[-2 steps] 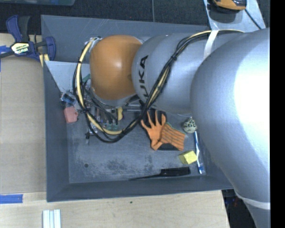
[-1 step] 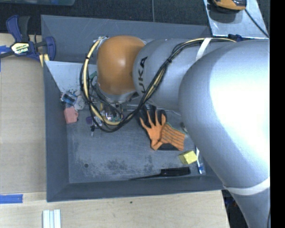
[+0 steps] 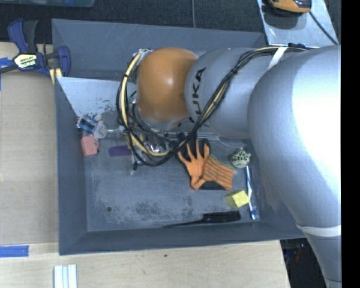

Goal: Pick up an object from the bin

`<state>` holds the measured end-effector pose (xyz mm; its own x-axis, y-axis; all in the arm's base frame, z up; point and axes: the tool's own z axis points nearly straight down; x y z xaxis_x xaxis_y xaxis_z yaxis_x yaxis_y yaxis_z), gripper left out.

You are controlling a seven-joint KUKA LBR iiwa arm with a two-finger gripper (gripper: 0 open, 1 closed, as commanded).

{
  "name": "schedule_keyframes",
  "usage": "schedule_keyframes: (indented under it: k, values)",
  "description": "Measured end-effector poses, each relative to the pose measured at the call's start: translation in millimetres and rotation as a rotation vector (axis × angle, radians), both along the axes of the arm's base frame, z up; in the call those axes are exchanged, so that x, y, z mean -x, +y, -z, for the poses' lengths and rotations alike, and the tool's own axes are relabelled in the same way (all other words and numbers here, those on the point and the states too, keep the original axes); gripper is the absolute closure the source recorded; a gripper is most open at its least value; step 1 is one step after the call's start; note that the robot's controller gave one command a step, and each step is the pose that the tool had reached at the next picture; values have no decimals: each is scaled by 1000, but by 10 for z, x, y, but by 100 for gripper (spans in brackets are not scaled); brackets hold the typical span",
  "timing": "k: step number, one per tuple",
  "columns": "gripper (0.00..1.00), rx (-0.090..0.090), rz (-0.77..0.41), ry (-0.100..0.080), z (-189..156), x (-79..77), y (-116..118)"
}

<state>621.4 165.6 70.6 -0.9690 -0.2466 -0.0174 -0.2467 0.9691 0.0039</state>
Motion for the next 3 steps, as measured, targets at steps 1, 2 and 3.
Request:
schedule_keyframes:
  k: [1, 2, 3]
  values:
    - [0, -1, 79, -2, -6, -15, -929]
    - [100, -2, -147, -6, -1, -30, 655]
    - [100, -2, -140, -4, -2, -34, 621]
